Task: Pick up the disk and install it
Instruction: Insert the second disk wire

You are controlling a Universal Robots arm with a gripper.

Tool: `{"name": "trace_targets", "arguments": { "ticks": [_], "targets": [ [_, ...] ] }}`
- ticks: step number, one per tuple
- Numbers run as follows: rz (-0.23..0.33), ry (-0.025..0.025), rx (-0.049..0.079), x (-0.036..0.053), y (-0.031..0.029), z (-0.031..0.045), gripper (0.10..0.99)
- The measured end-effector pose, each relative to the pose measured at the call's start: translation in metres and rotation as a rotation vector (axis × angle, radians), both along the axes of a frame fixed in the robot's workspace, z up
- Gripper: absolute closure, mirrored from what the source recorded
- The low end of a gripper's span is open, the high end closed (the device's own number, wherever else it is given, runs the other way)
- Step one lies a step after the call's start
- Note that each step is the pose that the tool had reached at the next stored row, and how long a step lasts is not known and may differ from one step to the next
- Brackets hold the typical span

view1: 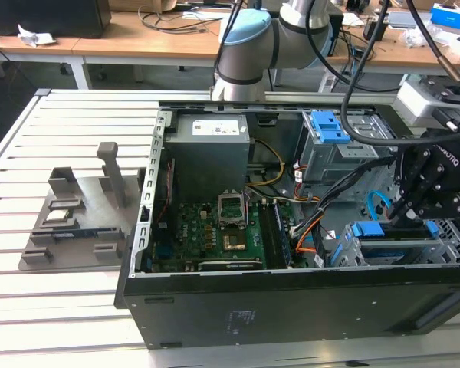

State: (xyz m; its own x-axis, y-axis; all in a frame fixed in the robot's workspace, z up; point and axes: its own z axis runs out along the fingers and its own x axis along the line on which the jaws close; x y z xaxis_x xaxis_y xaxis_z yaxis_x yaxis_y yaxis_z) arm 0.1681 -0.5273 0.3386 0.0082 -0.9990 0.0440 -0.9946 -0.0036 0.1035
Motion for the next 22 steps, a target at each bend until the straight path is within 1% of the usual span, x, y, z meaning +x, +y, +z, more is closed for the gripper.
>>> {"name": "trace_targets", "arguments": {
  "ticks": [4, 5, 8, 9, 10, 12, 13, 14, 15, 16, 17, 18, 22],
  "targets": [
    [0.0, 0.0, 0.001, 0.0, -0.0001, -0.0005, 0.914],
    [0.0, -0.0001, 0.0, 0.0, -0.0001, 0.0005, 0.851],
    [0.0, -0.0001, 0.0, 0.0, 0.0003, 0.0143, 0.851],
    [0.0, 0.0, 0.0, -0.0001, 0.0014, 0.0235, 0.851],
    [0.0, -0.0001, 0.0, -0.0001, 0.0027, 0.0295, 0.851],
    [0.0, -0.0001, -0.002, 0.0, 0.0091, 0.0493, 0.851],
    [0.0, 0.0, -0.002, 0.0, 0.0116, 0.0571, 0.929],
    [0.0, -0.0001, -0.003, 0.0, 0.0133, 0.0635, 0.98],
    [0.0, -0.0001, -0.003, 0.0, 0.0144, 0.0685, 0.98],
    [0.0, -0.0001, -0.004, 0.0, 0.0152, 0.075, 0.98],
    [0.0, 0.0, -0.004, 0.0, 0.0152, 0.0784, 0.98],
    [0.0, 0.0, -0.003, 0.0, 0.0152, 0.0798, 0.98],
    [0.0, 0.0, -0.004, 0.0, 0.0152, 0.0805, 0.98]
  ]
}}
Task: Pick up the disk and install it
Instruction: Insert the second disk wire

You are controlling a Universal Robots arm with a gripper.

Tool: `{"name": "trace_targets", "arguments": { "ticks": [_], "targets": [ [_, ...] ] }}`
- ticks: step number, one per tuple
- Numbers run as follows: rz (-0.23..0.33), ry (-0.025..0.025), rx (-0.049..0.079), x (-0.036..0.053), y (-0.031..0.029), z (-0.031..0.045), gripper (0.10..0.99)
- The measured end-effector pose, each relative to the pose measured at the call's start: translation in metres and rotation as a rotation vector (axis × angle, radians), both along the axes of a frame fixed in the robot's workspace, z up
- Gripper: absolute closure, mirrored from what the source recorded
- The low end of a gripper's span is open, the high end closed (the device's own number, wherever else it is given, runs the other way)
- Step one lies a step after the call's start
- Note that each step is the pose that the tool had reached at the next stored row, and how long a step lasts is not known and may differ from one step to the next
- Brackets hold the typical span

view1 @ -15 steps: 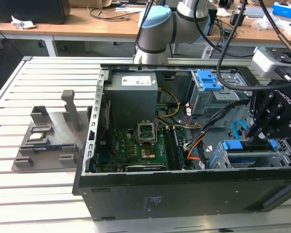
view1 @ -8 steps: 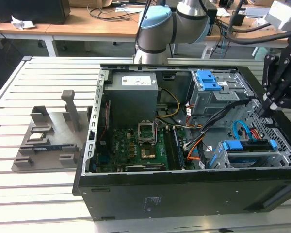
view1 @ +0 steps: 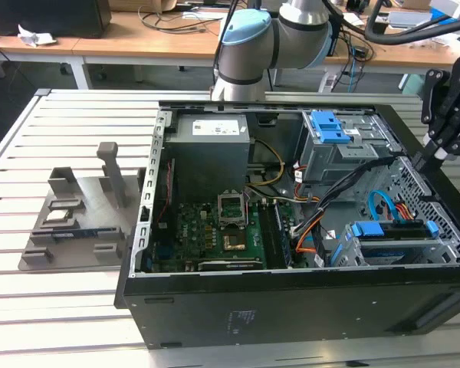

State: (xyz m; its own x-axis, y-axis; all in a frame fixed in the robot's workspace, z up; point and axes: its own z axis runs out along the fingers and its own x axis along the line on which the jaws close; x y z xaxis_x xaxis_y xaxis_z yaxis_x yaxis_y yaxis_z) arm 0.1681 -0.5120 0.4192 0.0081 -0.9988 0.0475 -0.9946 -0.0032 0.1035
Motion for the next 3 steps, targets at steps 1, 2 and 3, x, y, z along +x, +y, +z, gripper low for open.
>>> {"name": "trace_targets", "arguments": {
  "ticks": [1, 2, 3],
  "targets": [
    [0.0, 0.0, 0.0, 0.0, 0.0, 0.0, 0.98],
    [0.0, 0.0, 0.0, 0.0, 0.0, 0.0, 0.98],
    [0.0, 0.0, 0.0, 0.0, 0.0, 0.0, 0.98]
  ]
}}
